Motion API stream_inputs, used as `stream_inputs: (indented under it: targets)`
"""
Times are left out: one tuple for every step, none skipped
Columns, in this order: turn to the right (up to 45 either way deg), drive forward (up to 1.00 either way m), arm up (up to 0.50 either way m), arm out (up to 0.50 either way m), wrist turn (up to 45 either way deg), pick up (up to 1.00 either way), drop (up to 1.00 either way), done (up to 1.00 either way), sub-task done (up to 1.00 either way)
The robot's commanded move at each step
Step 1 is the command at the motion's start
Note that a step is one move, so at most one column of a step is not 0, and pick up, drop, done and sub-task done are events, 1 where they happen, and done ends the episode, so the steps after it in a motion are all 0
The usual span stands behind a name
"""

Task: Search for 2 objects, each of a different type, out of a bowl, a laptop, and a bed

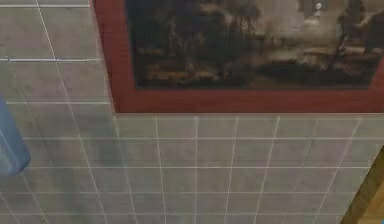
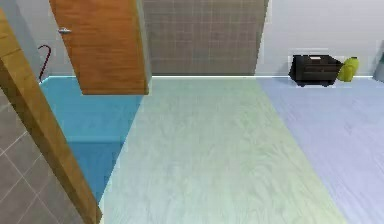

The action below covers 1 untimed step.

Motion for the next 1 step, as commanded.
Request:
stream_inputs:
  targets:
    - [45.0, 0.0, 0.0, 0.0, 0.0, 0.0, 0.0, 0.0, 0.0]
